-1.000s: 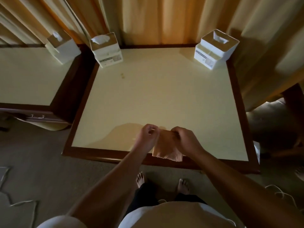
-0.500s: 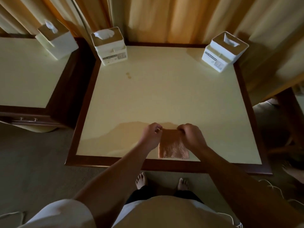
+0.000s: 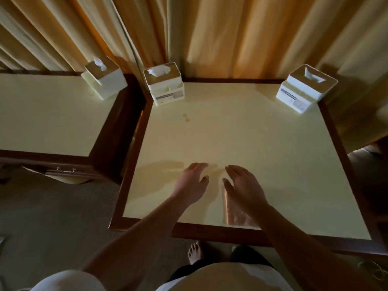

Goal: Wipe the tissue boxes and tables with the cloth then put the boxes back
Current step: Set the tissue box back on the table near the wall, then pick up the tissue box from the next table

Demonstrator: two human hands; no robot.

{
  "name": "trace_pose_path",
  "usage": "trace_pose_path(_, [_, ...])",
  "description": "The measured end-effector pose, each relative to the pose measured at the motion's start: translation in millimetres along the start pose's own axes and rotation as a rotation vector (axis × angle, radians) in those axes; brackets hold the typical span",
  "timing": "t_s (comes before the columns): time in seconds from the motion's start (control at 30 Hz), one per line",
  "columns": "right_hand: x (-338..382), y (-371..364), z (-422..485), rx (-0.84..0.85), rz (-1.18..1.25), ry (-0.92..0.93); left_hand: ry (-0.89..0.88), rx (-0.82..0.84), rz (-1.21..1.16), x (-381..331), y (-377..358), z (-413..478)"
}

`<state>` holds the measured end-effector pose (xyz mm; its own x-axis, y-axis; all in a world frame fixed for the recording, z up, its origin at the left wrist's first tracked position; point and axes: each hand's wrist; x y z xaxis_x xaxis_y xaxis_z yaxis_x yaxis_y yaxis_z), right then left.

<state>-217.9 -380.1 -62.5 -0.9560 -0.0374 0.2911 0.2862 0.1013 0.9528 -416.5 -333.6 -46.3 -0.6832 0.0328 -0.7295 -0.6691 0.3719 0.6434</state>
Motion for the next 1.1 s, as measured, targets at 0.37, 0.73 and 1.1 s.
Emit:
trace_pose_path(0.37, [71.0,45.2,104.7,-0.053,0.104,0.212,0.02,-0.363,-0.056,-11.9,91.3,40.4])
trace_pose_path(0.73, [132.6,62.1,240.3,-0.029,0.281,0.065,0.077,-0.433,-0.136,18.3,179.4,140.8])
trace_pose_path(1.1, [146.7,59.4,387.7,-0.108,0.502,-0.181,0.271,-0.475,-0.36,70.5,243.9,274.8])
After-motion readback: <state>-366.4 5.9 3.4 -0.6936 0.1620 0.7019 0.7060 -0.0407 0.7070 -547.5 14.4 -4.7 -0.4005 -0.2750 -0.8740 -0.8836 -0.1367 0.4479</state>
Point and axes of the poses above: each hand's wrist, its own z-axis towards the middle knuckle, its own y-axis out of the back of the hand, x = y × z, and after that the axes turned 7 degrees about -z, right-handed
